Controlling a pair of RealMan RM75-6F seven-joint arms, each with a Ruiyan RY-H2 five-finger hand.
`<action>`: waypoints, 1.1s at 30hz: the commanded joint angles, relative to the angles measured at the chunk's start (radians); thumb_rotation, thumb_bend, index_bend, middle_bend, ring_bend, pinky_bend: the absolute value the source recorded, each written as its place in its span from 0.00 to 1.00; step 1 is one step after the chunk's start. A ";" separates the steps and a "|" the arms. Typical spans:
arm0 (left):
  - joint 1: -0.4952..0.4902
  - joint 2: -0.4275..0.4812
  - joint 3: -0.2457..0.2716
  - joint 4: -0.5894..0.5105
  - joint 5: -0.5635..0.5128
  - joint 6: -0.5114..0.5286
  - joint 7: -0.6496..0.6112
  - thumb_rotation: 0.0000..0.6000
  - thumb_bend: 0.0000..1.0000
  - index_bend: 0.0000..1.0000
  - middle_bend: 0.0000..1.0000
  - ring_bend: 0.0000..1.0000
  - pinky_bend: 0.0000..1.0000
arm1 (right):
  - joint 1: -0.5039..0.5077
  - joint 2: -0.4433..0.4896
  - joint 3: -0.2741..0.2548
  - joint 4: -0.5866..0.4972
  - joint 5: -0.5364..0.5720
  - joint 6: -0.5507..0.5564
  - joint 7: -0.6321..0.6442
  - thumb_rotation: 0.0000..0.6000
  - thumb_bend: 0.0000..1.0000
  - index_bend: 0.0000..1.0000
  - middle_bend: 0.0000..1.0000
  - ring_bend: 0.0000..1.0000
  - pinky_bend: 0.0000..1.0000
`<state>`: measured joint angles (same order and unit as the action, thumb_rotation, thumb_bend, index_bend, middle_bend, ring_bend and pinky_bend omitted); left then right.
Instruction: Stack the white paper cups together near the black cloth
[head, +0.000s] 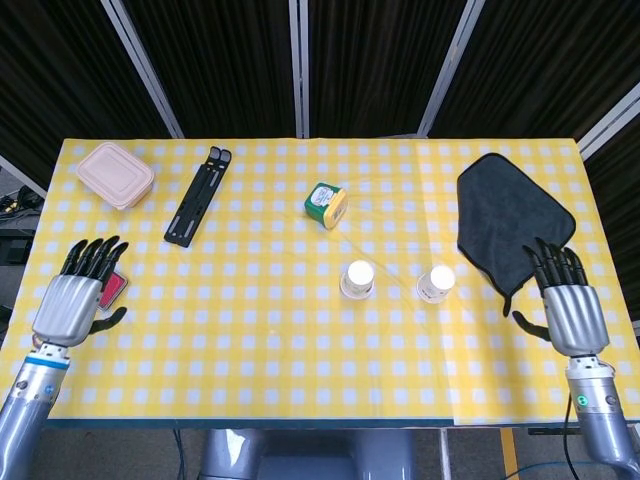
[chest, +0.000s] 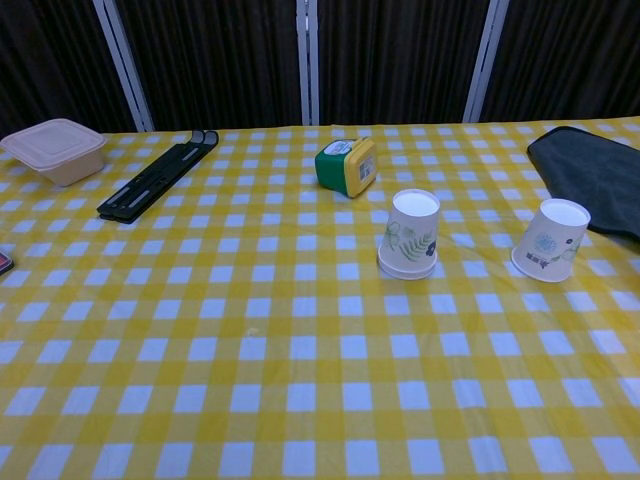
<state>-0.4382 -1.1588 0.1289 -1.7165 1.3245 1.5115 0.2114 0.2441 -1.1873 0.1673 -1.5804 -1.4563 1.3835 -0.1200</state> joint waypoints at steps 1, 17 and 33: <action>0.064 0.005 0.028 0.021 0.059 0.061 -0.017 1.00 0.23 0.00 0.00 0.00 0.00 | 0.085 0.019 0.010 -0.128 -0.018 -0.102 -0.136 1.00 0.08 0.07 0.00 0.00 0.00; 0.144 0.035 -0.005 0.051 0.150 0.032 -0.136 1.00 0.23 0.00 0.00 0.00 0.00 | 0.447 -0.205 0.104 -0.265 0.510 -0.397 -0.635 1.00 0.14 0.19 0.00 0.00 0.00; 0.155 0.034 -0.043 0.060 0.173 -0.032 -0.155 1.00 0.23 0.00 0.00 0.00 0.00 | 0.587 -0.320 0.106 -0.156 0.658 -0.390 -0.675 1.00 0.17 0.21 0.00 0.00 0.00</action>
<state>-0.2841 -1.1252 0.0864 -1.6571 1.4969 1.4805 0.0570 0.8194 -1.4969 0.2749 -1.7477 -0.8121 0.9919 -0.7865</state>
